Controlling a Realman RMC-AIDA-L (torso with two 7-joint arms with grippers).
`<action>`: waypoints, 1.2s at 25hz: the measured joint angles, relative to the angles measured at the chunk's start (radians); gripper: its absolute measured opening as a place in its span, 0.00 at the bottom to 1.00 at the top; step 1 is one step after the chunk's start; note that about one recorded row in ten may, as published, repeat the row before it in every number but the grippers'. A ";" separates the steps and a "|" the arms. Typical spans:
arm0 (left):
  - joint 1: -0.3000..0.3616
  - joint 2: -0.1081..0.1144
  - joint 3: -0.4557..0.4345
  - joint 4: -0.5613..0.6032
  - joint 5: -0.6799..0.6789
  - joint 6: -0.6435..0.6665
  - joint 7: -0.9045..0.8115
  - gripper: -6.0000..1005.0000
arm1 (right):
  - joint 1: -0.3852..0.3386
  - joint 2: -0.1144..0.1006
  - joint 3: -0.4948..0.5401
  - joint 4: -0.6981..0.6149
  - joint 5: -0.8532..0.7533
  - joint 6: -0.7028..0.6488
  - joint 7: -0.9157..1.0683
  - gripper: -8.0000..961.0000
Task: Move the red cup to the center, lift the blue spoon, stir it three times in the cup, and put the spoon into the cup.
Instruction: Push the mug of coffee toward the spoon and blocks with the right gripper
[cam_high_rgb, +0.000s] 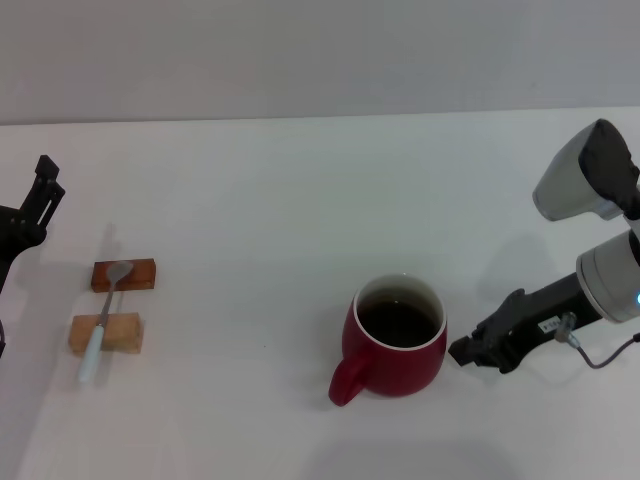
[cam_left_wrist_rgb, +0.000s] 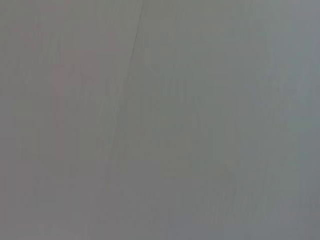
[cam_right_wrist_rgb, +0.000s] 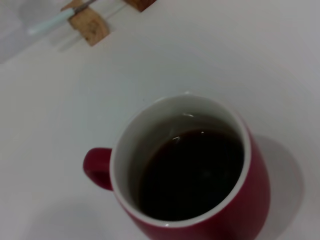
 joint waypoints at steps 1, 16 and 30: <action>0.000 0.000 0.000 0.000 0.000 0.000 0.000 0.86 | -0.002 0.000 -0.004 -0.001 0.000 -0.005 0.000 0.01; -0.009 0.000 -0.001 0.003 -0.003 -0.018 0.004 0.86 | 0.002 0.002 -0.070 -0.015 0.059 -0.023 -0.013 0.01; -0.011 0.000 -0.001 -0.001 -0.006 -0.025 0.008 0.86 | 0.032 0.004 -0.124 0.000 0.097 0.003 -0.016 0.01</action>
